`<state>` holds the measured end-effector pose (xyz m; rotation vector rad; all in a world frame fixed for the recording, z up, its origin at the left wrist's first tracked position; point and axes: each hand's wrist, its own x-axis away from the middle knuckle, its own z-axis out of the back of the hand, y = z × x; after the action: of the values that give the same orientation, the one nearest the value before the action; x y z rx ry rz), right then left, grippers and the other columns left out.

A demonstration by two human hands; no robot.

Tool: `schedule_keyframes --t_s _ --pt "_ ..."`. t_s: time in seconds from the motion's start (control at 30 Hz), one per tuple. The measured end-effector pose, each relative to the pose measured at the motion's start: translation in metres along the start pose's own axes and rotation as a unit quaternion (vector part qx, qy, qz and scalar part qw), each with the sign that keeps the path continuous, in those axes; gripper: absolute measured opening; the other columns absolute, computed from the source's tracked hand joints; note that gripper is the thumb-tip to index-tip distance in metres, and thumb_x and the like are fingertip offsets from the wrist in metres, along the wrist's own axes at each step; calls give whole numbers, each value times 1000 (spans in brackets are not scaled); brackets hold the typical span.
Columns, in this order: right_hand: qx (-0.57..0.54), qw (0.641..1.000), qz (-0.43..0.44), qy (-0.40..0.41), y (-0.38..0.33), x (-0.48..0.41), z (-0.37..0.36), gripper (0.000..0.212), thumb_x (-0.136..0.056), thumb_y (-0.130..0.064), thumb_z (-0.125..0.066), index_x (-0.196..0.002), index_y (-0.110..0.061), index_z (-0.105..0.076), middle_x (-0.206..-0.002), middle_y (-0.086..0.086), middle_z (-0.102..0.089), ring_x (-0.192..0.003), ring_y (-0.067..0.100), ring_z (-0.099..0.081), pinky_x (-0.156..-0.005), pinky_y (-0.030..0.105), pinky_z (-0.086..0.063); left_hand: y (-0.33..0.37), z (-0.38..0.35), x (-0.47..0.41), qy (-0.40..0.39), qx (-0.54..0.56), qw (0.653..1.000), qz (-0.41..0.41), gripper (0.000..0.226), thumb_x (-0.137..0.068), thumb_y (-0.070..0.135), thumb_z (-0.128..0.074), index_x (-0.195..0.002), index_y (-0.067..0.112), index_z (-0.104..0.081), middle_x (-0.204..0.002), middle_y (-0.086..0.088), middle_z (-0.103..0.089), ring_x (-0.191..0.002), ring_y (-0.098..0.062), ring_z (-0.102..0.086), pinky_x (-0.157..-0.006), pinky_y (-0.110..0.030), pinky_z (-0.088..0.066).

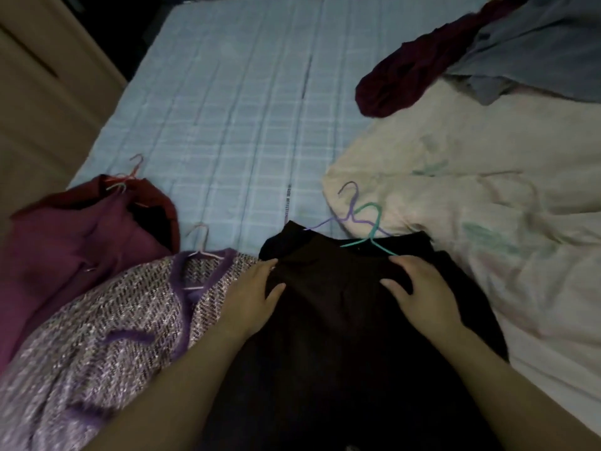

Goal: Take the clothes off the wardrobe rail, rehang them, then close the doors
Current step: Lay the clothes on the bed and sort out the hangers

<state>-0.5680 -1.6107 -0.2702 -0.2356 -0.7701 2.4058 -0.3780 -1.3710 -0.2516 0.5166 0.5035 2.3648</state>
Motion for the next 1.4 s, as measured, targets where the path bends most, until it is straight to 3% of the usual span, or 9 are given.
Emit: schedule_keyframes --t_s 0.13,0.3,0.47,0.67,0.8,0.87,1.03,1.13,1.4 --pt "-39 992 101 -71 -88 -8 -58 51 -85 -49 -48 -117 -12 -62 -115 7 -64 -106 24 -60 -93 31 -45 -48 23 16 22 -15 999 23 64 -83 55 -39 -133 16 -50 -130 -7 -57 -120 -25 -53 -98 -36 -43" --pt "-60 979 138 -140 -170 -26 -137 43 -86 -32 -64 -123 -9 -59 -121 11 -61 -113 29 -55 -95 36 -44 -137 55 21 10 -40 999 29 62 -83 56 -36 -127 16 -53 -123 -6 -60 -111 -27 -57 -91 -38 -47" --pt "-50 977 92 -184 -213 -53 -224 43 -84 -32 -58 -117 -5 -61 -115 17 -62 -107 34 -58 -93 40 -44 -241 83 -10 -16 -100 995 -7 56 -83 48 -38 -119 9 -58 -113 -13 -63 -103 -34 -59 -88 -41 -48" --pt "36 974 -38 -220 -208 -102 -299 56 -89 -38 -58 -138 -15 -42 -139 16 -42 -127 34 -39 -106 37 -32 -353 101 -51 -71 -160 983 46 62 -85 53 -27 -130 16 -50 -128 -9 -53 -114 -32 -51 -91 -44 -45" --pt "99 966 -89 -223 -187 -107 -313 69 -83 -56 -55 -141 -24 -35 -141 9 -42 -127 29 -40 -104 41 -35 -383 93 -55 -103 -115 987 43 74 -80 62 -22 -130 13 -48 -113 -16 -55 -104 -36 -51 -87 -41 -45" --pt "126 961 -117 -218 -184 -104 -313 71 -84 -59 -52 -142 -25 -31 -140 8 -43 -127 29 -41 -103 43 -34 -386 88 -55 -90 -96 991 34 69 -82 61 -26 -126 14 -49 -106 -15 -55 -96 -36 -53 -81 -40 -45" --pt "146 964 -84 -207 -195 -90 -299 44 -86 -48 -56 -121 -22 -50 -113 11 -60 -104 30 -54 -85 36 -44 -379 92 -43 -96 -81 991 42 39 -95 44 -41 -127 22 -43 -110 -8 -54 -95 -31 -58 -73 -37 -45" --pt "103 973 -81 -191 -207 -75 -288 37 -83 -40 -65 -112 -19 -56 -107 10 -64 -98 29 -58 -78 34 -44 -368 110 -26 -52 -80 995 28 34 -96 45 -40 -120 24 -49 -105 -4 -62 -94 -25 -59 -70 -34 -44" --pt "-2 995 -25 -101 -250 -54 -247 27 -77 -31 -73 -98 -14 -69 -89 6 -52 -87 29 -54 -78 39 -46 -341 199 46 165 -105 981 -9 25 -92 43 -51 -107 27 -61 -94 7 -67 -82 -18 -63 -56 -28 -37"
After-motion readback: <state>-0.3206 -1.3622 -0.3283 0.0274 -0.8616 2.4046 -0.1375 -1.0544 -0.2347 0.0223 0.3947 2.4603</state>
